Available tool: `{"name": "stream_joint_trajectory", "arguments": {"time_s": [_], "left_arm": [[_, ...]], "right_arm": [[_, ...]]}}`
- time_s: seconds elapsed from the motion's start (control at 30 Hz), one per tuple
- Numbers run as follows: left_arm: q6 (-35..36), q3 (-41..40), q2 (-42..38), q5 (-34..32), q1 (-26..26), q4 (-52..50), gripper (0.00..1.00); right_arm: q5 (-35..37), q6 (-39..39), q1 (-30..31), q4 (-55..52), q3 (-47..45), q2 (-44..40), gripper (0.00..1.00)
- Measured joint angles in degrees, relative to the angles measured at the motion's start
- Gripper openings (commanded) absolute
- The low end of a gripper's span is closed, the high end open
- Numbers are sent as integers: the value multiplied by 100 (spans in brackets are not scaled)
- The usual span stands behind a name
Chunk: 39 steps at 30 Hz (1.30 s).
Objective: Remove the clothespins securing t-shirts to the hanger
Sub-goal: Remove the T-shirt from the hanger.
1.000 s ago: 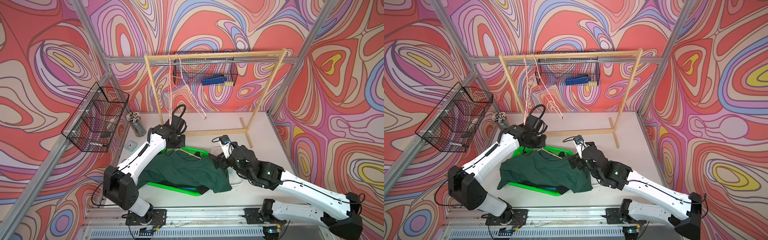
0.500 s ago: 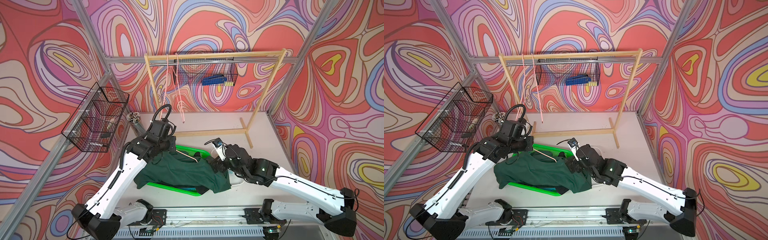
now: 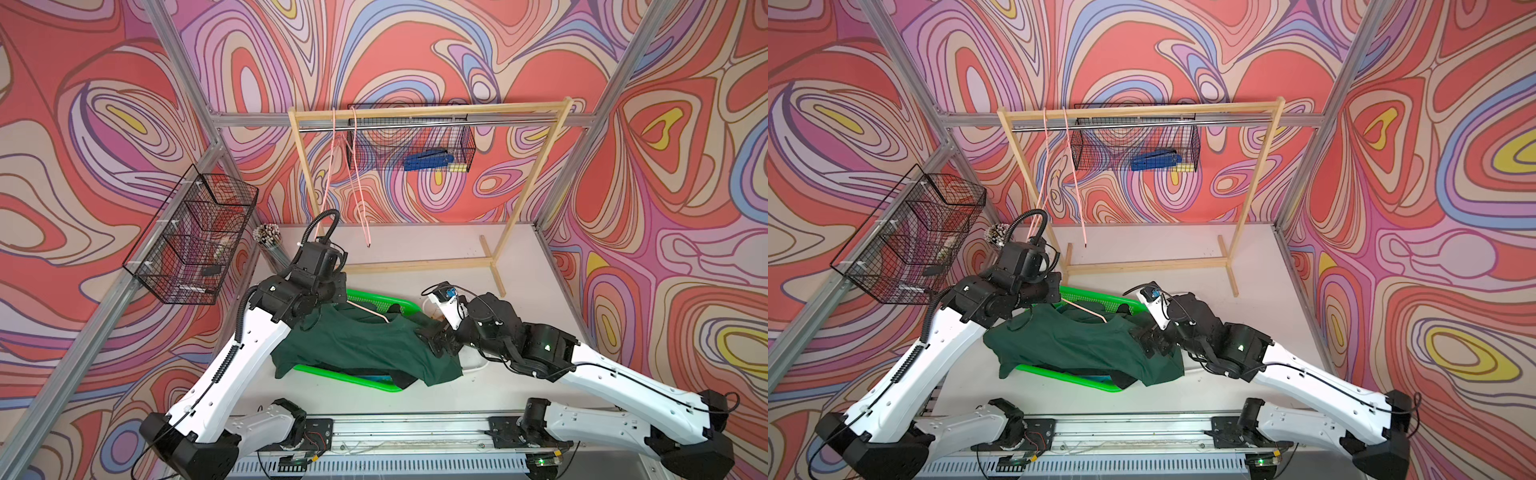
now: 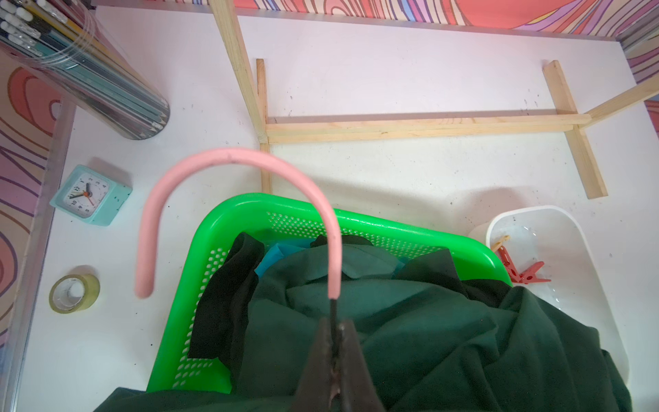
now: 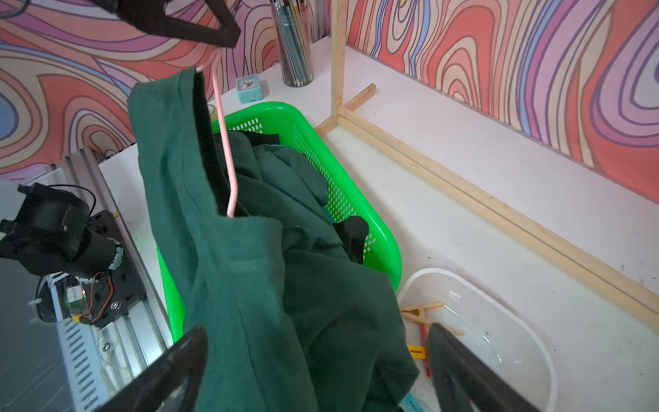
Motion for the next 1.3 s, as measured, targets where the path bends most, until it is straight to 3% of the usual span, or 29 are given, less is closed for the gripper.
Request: {"name": "stream_joint_trajectory", "arguments": {"time_s": [0.17,0.37,0.7,1.3], "left_arm": [[-17,0,-20,-48,9,-2,0],[-35,2,-52,-98,9,-2,0],[-35,17,-249,-212,9,-22,0],[-111,35,-667,-391,122,-87,0]], "right_arm": [[-162,46,-2,-39,-63,66,81],[-323,68,-2,-35,-195,229,59],[-393,107,0,31,-297,474,0],[457,260,0,-131,-378,66,0]]}}
